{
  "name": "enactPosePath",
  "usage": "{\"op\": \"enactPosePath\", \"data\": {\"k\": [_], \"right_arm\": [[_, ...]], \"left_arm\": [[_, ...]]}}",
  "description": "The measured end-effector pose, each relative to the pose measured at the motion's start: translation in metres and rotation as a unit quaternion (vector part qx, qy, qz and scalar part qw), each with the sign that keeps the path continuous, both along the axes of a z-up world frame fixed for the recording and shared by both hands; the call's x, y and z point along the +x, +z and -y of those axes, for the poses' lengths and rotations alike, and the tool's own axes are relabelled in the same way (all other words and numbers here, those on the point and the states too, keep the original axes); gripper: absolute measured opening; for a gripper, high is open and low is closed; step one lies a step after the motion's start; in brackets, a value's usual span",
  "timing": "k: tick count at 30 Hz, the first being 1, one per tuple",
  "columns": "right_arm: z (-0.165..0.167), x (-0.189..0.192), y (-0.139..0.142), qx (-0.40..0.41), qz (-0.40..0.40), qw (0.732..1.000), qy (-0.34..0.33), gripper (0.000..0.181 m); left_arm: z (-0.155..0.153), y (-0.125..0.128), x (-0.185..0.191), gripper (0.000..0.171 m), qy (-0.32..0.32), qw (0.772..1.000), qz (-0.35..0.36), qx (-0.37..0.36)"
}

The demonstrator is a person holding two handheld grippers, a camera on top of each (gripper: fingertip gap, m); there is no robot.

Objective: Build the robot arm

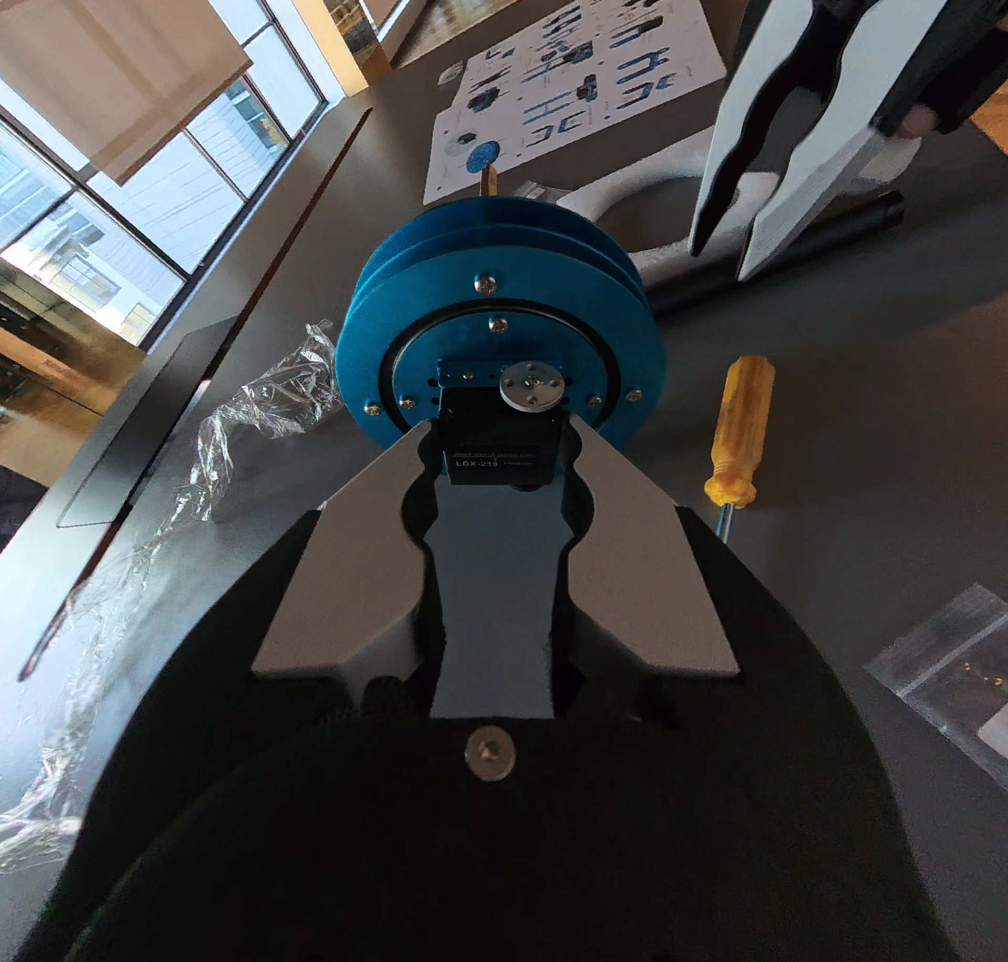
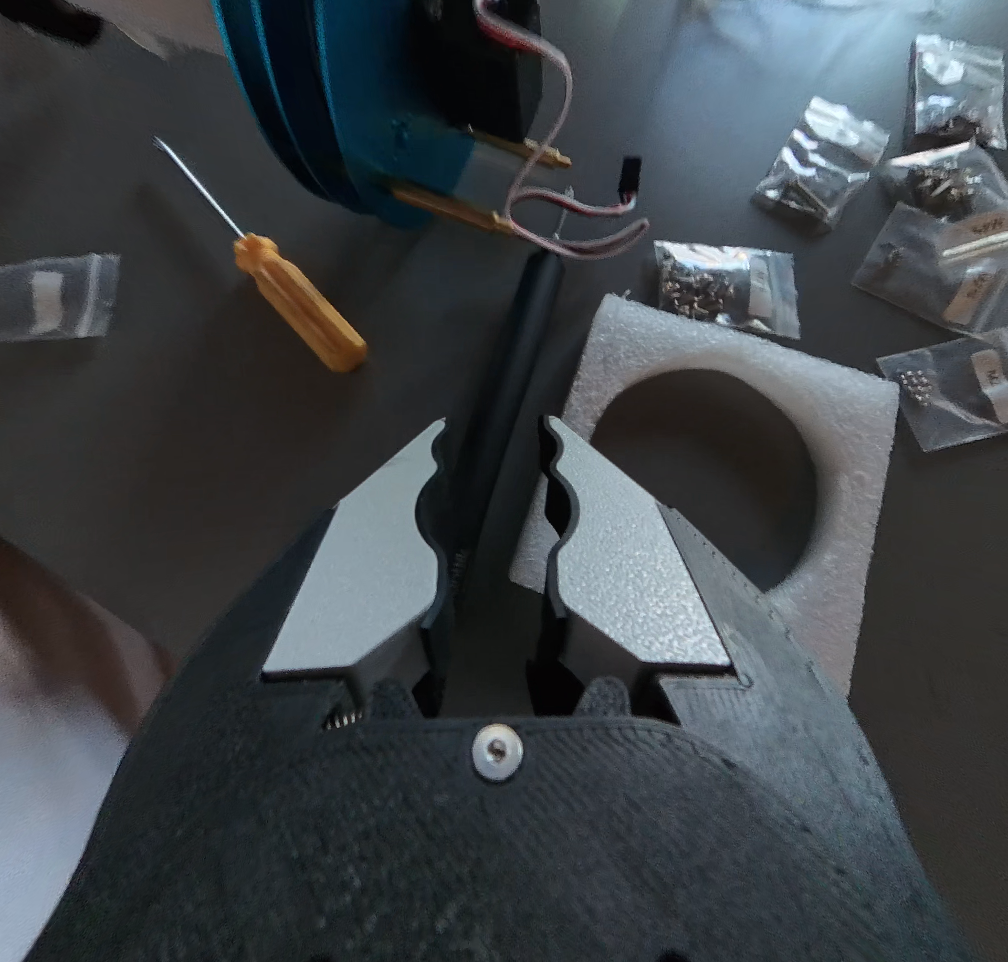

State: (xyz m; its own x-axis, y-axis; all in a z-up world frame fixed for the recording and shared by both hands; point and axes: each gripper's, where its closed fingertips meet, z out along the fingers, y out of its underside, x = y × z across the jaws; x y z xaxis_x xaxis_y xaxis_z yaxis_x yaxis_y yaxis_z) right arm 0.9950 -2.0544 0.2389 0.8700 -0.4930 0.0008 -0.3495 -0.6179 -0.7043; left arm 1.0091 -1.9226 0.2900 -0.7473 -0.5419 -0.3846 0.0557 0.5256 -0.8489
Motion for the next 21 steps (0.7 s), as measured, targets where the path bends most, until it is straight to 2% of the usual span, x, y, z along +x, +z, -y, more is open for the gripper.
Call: {"op": "enactPosePath", "data": {"k": [1, 4, 5, 11, 15, 18, 19, 21], "right_arm": [[0.003, 0.001, -0.007, -0.023, -0.005, 1.0, 0.0, 0.034], [0.0, -0.002, -0.01, -0.026, -0.027, 0.999, 0.01, 0.027], [-0.002, -0.005, -0.01, -0.019, -0.039, 0.999, 0.019, 0.02], [-0.004, -0.002, -0.01, -0.002, -0.068, 0.998, 0.011, 0.02], [-0.004, -0.012, -0.01, -0.004, -0.133, 0.99, 0.039, 0.02], [-0.011, -0.017, 0.006, -0.005, -0.134, 0.983, 0.128, 0.045], [-0.015, -0.014, 0.018, 0.0, -0.103, 0.979, 0.174, 0.045], [-0.026, -0.004, 0.044, 0.012, 0.011, 0.96, 0.279, 0.046]], "left_arm": [[0.0, 0.0, 0.001, 0.041, 0.0, 1.0, -0.008, -0.009], [0.0, 0.001, 0.003, 0.041, -0.003, 0.999, -0.01, -0.03], [0.0, 0.001, 0.002, 0.042, -0.006, 1.0, -0.007, -0.029], [0.002, 0.0, -0.001, 0.042, -0.013, 1.0, 0.01, -0.002], [0.0, -0.001, 0.0, 0.041, -0.013, 1.0, -0.002, -0.006], [-0.002, 0.0, 0.001, 0.041, -0.017, 1.0, -0.014, -0.019], [-0.002, 0.0, 0.001, 0.041, -0.019, 0.999, -0.015, -0.021], [-0.002, 0.0, 0.001, 0.041, -0.023, 0.999, -0.012, -0.019]]}}
